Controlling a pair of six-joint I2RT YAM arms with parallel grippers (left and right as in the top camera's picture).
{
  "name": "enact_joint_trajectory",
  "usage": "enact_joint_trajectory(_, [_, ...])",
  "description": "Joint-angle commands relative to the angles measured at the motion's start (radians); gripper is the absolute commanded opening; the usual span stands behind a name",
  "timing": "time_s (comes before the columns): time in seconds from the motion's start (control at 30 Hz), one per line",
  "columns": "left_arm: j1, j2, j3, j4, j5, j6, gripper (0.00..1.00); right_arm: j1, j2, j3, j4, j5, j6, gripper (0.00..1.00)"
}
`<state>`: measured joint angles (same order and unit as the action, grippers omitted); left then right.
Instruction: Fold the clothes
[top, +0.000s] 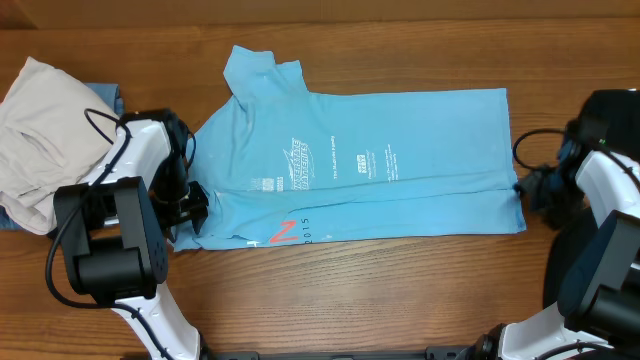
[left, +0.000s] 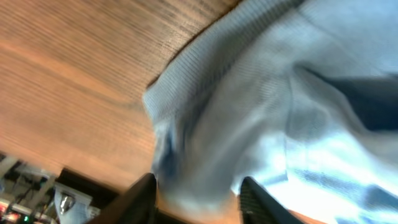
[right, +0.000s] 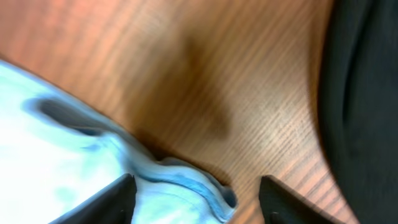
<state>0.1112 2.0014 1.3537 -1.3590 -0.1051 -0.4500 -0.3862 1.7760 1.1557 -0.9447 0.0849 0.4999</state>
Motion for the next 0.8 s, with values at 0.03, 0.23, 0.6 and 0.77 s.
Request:
enact_joint_trajectory(0.03, [-0.019,-0.006,0.282,-0.060,0.091,0.013,0.52,0.034,-0.002,0.169,-0.016,-0.105,-0.141,0.76])
enact_joint_trajectory(0.23, [-0.133,-0.008,0.657,-0.033,0.125,0.153,0.68,0.064,-0.002,0.304,0.011,-0.161,-0.204,0.94])
enact_joint_trajectory(0.6, [-0.164,0.153,0.663,0.230,0.124,0.246,0.13,0.067,0.000,0.304,0.102,-0.192,-0.216,1.00])
enact_joint_trajectory(0.77, [-0.163,0.304,0.663,0.257,0.119,0.275,0.04,0.068,0.000,0.304,0.102,-0.192,-0.216,1.00])
